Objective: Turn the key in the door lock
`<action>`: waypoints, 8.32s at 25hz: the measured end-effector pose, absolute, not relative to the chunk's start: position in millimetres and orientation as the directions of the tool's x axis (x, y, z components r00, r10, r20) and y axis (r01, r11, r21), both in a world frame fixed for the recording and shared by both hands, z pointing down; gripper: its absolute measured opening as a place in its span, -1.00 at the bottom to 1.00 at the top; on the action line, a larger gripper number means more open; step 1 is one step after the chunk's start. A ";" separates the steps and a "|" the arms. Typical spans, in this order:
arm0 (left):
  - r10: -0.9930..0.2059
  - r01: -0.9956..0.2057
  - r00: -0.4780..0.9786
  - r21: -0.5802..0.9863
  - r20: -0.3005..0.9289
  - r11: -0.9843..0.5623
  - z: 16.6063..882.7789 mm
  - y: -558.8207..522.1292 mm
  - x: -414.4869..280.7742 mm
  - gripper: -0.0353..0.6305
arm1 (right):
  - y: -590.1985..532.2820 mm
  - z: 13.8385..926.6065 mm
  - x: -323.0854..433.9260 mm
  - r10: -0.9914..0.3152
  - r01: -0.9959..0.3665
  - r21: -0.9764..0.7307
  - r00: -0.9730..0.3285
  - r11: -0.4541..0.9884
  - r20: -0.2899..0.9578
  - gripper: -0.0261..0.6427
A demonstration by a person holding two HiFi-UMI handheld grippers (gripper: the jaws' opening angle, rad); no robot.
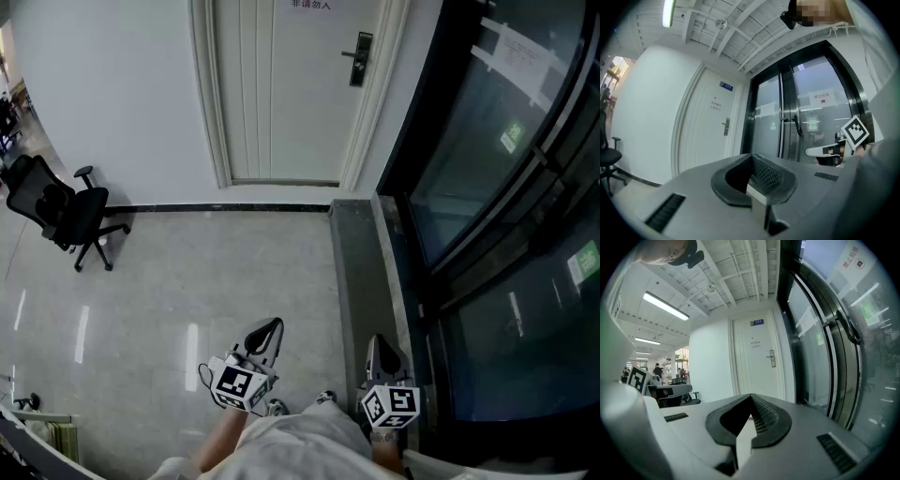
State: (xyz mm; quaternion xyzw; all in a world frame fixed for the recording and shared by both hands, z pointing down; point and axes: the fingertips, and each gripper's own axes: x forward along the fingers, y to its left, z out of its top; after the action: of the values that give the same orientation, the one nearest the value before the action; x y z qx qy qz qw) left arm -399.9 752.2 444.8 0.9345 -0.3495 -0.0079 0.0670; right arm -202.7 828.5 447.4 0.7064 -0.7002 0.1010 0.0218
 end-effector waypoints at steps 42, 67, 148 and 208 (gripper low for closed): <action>-0.705 -0.705 0.707 0.155 0.065 -0.692 455.4 839.6 -300.6 -0.88 | 884.0 456.3 -133.0 -0.974 -0.975 -0.156 -0.179 0.157 0.136 -0.92; -0.645 -0.637 0.764 0.155 0.000 -0.755 440.2 564.3 -315.0 -0.88 | 624.4 454.0 -150.9 -0.991 -0.980 -0.197 -0.063 0.039 0.116 -0.92; -0.593 -0.600 0.800 0.109 0.095 -0.792 469.6 20.4 -76.8 -0.88 | 113.8 503.1 123.6 -0.961 -0.965 -0.191 0.128 -0.178 0.247 -0.92; -0.616 -0.616 0.788 0.031 0.025 -0.787 441.2 -232.9 23.3 -0.88 | -181.6 482.0 180.8 -0.982 -0.999 -0.002 -0.041 0.042 0.185 -0.92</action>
State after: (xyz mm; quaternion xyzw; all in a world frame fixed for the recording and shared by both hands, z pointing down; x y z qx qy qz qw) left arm 23.3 -232.9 441.2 0.9452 -0.3258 0.0068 0.0189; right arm 180.8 -181.6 482.0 0.6891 -0.7187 0.0648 0.0663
